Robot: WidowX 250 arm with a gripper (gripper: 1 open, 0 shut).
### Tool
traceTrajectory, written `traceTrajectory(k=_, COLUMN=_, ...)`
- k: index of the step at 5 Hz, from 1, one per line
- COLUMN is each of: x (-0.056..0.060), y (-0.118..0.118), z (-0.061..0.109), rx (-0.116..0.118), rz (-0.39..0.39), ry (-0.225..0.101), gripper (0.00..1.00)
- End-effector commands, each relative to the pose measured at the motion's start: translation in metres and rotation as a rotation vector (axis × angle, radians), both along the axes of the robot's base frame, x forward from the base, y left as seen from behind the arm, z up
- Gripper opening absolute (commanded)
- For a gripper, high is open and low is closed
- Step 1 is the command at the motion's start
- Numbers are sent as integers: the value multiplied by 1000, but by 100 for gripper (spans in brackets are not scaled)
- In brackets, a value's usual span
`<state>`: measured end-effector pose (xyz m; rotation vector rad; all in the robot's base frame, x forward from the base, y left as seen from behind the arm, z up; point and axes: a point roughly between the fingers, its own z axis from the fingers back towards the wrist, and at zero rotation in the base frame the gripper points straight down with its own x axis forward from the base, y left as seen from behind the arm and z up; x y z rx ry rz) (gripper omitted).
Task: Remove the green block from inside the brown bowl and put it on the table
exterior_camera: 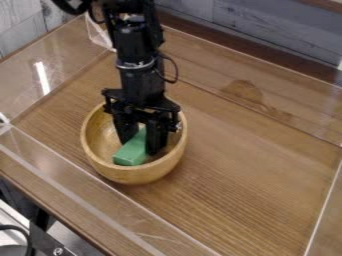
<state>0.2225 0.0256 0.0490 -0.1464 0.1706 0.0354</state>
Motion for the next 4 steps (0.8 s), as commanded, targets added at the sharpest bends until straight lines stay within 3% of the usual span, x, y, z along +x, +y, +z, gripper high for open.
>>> traceTrajectory(k=1, x=12, y=-5, z=23, rx=11, rz=-1, ry=-71, gripper=0)
traceTrajectory(k=4, x=16, y=-24, z=38, rx=-7, rz=-26, ry=-69, gripper=0)
